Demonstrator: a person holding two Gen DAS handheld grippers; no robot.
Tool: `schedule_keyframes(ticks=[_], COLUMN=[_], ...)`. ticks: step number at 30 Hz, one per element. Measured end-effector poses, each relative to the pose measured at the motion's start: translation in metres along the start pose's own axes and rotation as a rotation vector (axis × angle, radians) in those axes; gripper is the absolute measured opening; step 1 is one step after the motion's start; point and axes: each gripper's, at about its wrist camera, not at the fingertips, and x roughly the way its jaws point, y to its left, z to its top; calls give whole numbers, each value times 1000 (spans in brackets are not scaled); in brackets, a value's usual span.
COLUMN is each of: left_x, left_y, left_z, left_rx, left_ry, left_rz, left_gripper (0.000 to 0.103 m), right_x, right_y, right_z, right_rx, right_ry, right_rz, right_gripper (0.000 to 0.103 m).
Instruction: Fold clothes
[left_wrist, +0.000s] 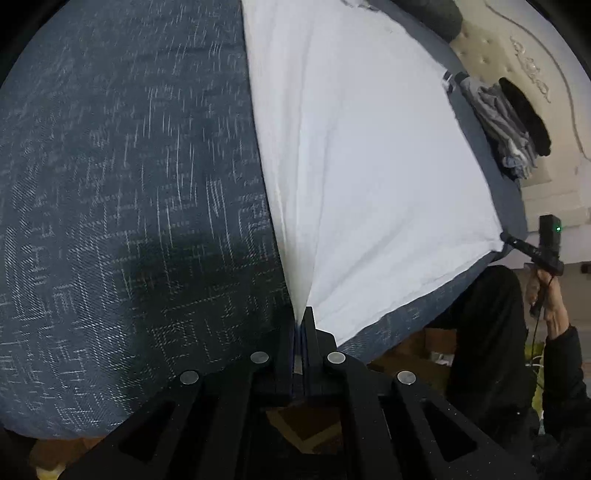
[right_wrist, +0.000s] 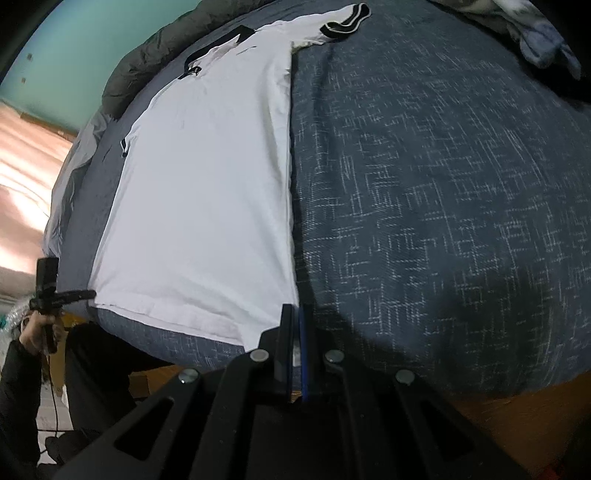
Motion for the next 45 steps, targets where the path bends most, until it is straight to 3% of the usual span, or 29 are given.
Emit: schedule_keyframes(ticks=[7,12,14,19,21,30,36,42,45], left_x=[-27,-10,-4,4,6,-6,12,3,-7], left_y=[14,16,10,-1,-4,-21,-11,-7,-4], left_z=[9,3,0,-8,-7,-18,-23,-20,-19], left_rx=[-52,-96,-88,-41,-34,26,-21,-54,-71], left_ry=[-78,-54,-29,5,13,44,67,51,41], left_rz=[-70,-85,-82,-29,-15,3,1,-10,-4], left_gripper=[9,28,29,27,4,3,3,8,9], right_x=[-1,-2,-2,-3,-5,-9,10,3,-6], right_y=[1,1,2,2,3,3,-2,-10,-9], right_z=[3,2,2,3,3,-1,-7,-1,3], right_rx=[-2,1,4,-2,-6,-50,-33,-8,-31], right_ry=[1,3,0,2,-2,21,63,76,82], right_rz=[-3,-4,2,9,8,-40,-49,0,-36], right_gripper=[2,2,2,2,2,2,2,4,5])
